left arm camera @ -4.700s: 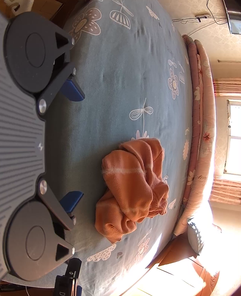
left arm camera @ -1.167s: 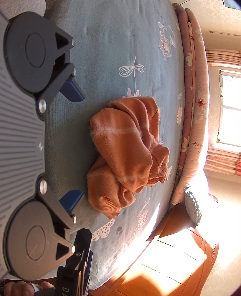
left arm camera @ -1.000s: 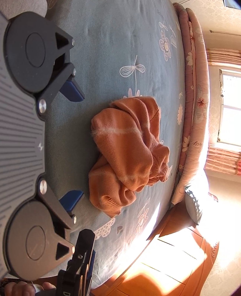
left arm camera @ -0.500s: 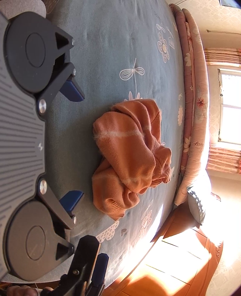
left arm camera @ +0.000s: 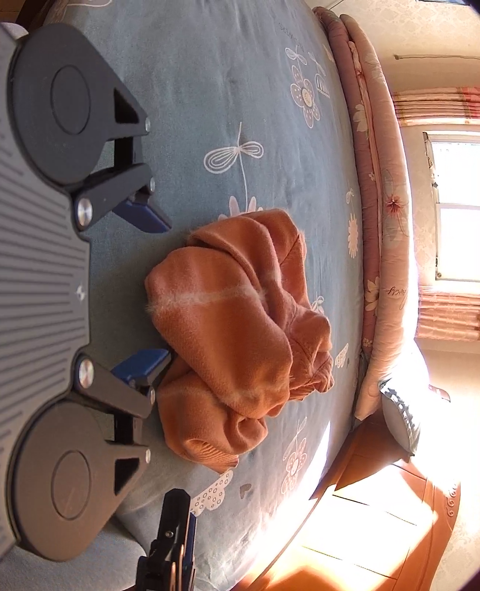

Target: Fold clothes

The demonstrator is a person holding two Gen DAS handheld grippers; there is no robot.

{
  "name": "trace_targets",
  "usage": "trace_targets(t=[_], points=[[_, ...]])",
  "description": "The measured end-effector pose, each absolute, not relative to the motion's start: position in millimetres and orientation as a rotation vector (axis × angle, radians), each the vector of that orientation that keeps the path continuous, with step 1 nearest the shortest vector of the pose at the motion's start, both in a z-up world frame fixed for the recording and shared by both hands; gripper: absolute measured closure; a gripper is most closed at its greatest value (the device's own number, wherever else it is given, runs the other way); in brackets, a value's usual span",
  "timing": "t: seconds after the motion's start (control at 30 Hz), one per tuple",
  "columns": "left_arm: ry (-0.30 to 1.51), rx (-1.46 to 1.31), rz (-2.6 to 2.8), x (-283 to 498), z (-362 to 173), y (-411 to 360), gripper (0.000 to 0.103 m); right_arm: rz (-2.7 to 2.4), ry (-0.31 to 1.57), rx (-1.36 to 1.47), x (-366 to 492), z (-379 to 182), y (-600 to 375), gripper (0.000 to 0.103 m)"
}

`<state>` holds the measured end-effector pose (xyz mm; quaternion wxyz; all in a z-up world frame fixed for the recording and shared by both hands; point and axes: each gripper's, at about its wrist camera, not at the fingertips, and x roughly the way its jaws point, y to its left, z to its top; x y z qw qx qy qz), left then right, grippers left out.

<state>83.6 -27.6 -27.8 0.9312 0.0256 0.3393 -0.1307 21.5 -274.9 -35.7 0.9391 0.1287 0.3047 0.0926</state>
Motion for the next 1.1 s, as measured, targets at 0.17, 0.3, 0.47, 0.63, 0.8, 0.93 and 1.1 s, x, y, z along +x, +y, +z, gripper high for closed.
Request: trace_targets(t=[0.17, 0.3, 0.47, 0.63, 0.8, 0.93, 1.1], points=[[0.673, 0.094, -0.273, 118.2, -17.0, -39.2, 0.064, 0.194, 0.626, 0.265, 43.7, -41.4, -283.1, 0.034], [0.628, 0.191, -0.285, 142.9, -8.2, -58.6, 0.069, 0.204, 0.623, 0.275, 55.6, -46.4, -289.0, 0.034], [0.552, 0.348, -0.336, 171.9, -3.2, -93.9, 0.069, 0.227, 0.623, 0.311, 62.1, -54.2, -298.0, 0.034], [0.492, 0.462, -0.391, 192.1, -2.5, -119.4, 0.063, 0.226, 0.63, 0.343, 65.2, -60.6, -309.5, 0.034], [0.447, 0.55, -0.457, 204.3, -1.4, -132.0, 0.039, 0.23, 0.627, 0.355, 67.5, -64.2, -317.2, 0.034], [0.433, 0.574, -0.507, 204.4, -3.9, -137.6, 0.029, 0.233, 0.633, 0.363, 70.8, -68.0, -320.0, 0.034], [0.434, 0.737, -0.462, 212.0, -26.2, -157.6, 0.028, 0.232, 0.653, 0.378, 75.9, -74.8, -321.1, 0.034]])
